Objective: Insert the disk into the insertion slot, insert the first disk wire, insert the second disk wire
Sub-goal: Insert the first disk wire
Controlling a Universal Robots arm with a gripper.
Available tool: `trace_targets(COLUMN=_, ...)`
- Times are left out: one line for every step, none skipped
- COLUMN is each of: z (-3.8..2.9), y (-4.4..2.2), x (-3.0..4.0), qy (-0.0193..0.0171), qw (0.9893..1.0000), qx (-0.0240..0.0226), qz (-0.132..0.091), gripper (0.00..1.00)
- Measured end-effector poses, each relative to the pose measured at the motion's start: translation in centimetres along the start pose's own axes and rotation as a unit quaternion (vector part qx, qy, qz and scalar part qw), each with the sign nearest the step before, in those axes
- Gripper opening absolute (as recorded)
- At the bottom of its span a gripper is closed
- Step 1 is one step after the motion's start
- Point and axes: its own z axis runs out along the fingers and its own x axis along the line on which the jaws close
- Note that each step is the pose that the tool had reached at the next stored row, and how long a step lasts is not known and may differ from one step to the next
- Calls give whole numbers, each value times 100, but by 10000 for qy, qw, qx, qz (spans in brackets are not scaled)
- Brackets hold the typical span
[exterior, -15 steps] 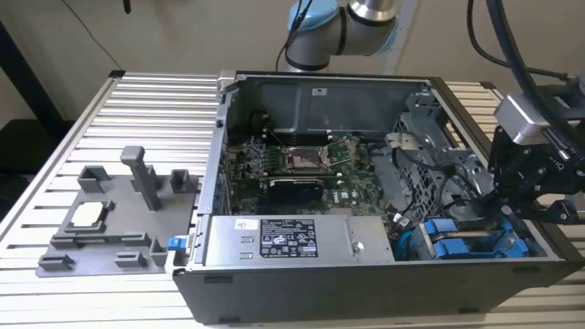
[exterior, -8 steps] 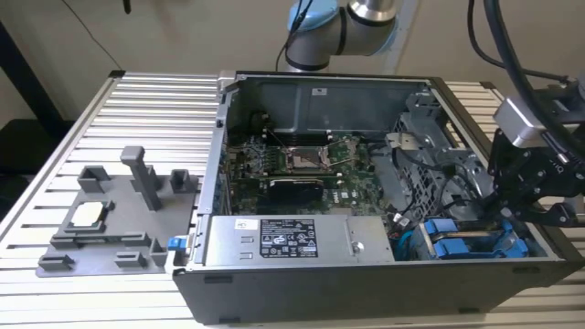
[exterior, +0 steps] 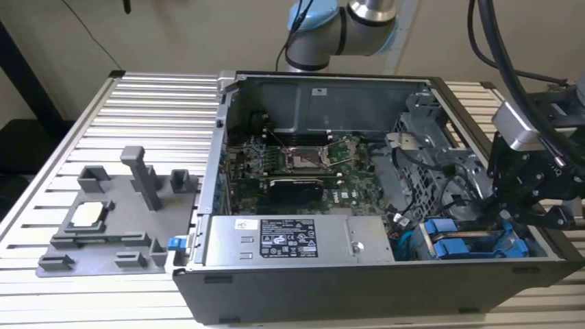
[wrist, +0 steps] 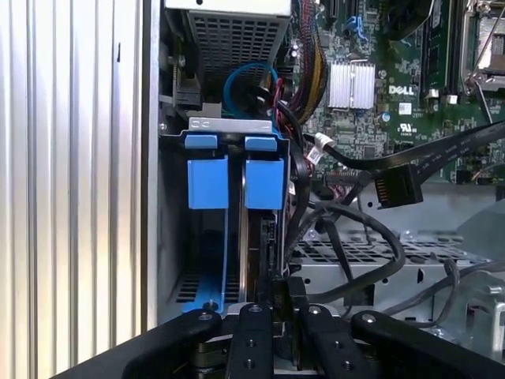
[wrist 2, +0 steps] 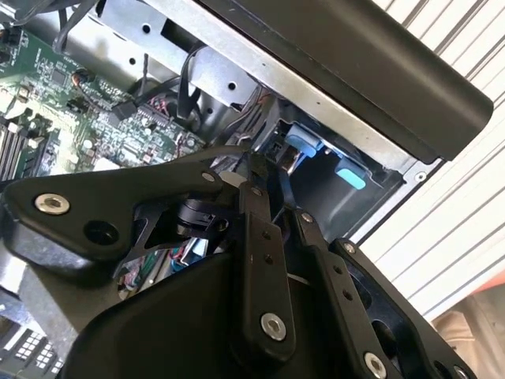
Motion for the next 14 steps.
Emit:
trace_targets(z=4, y=0, x=2, qy=0, qw=10000, qx=0, qz=4, gripper=19)
trace_targets(z=7, y=0, x=3, qy=0, qw=10000, qx=1, qz=9, gripper=19)
trace_targets(z=9, y=0, x=5, qy=0, qw=10000, qx=1, qz=13, gripper=19)
trace_targets(z=13, y=0, x=7, qy=0, qw=10000, qx=1, qz=16, gripper=19)
trace_targets(z=15, y=0, x=8, qy=-1, qw=10000, qx=2, qz=19, gripper=19)
trace_targets(z=18, y=0, x=9, qy=0, qw=10000, qx=2, qz=22, gripper=19)
trace_targets(z=19, y=0, x=10, qy=0, qw=10000, qx=2, qz=24, gripper=19)
trace_targets(z=21, y=0, x=10, qy=0, qw=10000, qx=2, qz=25, gripper=19)
trace_targets(z=23, y=0, x=10, qy=0, qw=10000, qx=2, qz=25, gripper=19)
trace_targets(z=24, y=0, x=11, qy=0, qw=10000, qx=2, qz=25, gripper=19)
trace_targets(z=25, y=0, x=11, qy=0, qw=10000, qx=3, qz=25, gripper=19)
trace_targets(z=27, y=0, x=11, qy=0, qw=10000, qx=3, qz=25, gripper=19)
trace_targets(z=29, y=0, x=11, qy=0, qw=10000, qx=2, qz=25, gripper=19)
trace_targets(z=30, y=0, x=11, qy=-1, qw=10000, qx=2, qz=25, gripper=19)
